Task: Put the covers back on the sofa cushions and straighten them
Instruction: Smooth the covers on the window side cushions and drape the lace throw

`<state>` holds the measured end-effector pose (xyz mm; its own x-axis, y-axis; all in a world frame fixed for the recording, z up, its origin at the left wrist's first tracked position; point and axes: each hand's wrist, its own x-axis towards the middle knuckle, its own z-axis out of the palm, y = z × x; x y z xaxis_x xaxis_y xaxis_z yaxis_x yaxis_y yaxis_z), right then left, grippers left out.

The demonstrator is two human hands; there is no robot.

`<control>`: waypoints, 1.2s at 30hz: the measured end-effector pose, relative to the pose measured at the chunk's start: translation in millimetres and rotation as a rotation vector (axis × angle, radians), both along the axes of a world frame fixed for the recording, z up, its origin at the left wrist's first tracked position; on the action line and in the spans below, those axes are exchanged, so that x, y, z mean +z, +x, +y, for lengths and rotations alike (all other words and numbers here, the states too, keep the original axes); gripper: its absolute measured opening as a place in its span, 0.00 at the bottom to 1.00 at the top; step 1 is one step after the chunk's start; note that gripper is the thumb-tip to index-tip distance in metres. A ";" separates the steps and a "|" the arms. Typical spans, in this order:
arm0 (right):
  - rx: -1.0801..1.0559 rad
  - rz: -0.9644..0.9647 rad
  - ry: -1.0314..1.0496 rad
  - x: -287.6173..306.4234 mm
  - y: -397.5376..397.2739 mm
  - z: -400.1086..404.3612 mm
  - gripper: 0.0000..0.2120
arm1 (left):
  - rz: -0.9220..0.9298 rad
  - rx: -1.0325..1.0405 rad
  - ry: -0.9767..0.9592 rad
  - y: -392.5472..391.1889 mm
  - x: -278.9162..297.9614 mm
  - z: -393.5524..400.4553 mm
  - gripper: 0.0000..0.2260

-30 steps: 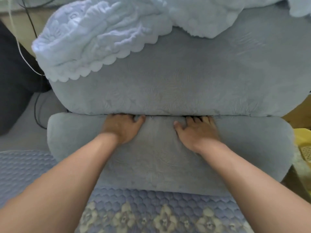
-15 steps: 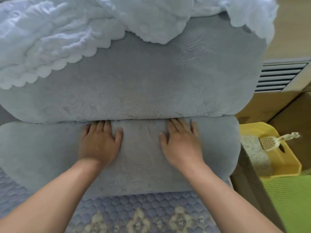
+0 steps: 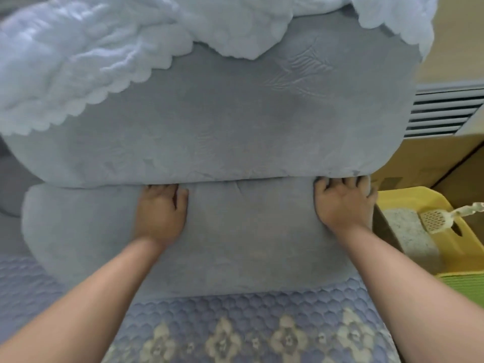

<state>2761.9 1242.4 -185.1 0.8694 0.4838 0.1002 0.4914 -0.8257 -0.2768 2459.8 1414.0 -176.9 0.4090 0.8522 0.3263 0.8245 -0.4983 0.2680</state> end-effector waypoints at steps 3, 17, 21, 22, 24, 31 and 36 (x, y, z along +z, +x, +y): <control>-0.213 0.003 0.187 -2.1 -59.6 16.4 0.28 | -0.211 0.008 -0.078 -56.3 -16.6 -35.5 0.17; 0.077 -0.126 0.160 -59.8 -251.2 66.1 0.31 | -0.912 1.141 -0.326 -342.9 -72.0 73.7 0.24; 0.046 -0.147 0.195 -54.2 -240.2 67.2 0.31 | -1.073 1.265 -0.927 -324.8 -122.4 175.5 0.38; 0.032 -0.164 0.188 -48.0 -238.2 70.1 0.32 | -0.828 0.946 -0.989 -270.8 -108.1 154.7 0.41; -0.052 -0.122 0.163 -36.5 -239.1 75.8 0.34 | -0.592 0.475 -0.913 -213.6 -36.4 102.9 0.41; 0.528 -0.248 0.044 -12.5 -346.1 132.5 0.28 | -0.322 0.100 -0.282 -243.3 -11.1 95.6 0.30; 0.527 -0.326 -0.087 -35.0 -324.5 185.6 0.31 | 0.123 0.017 -0.499 -192.0 -38.8 143.9 0.33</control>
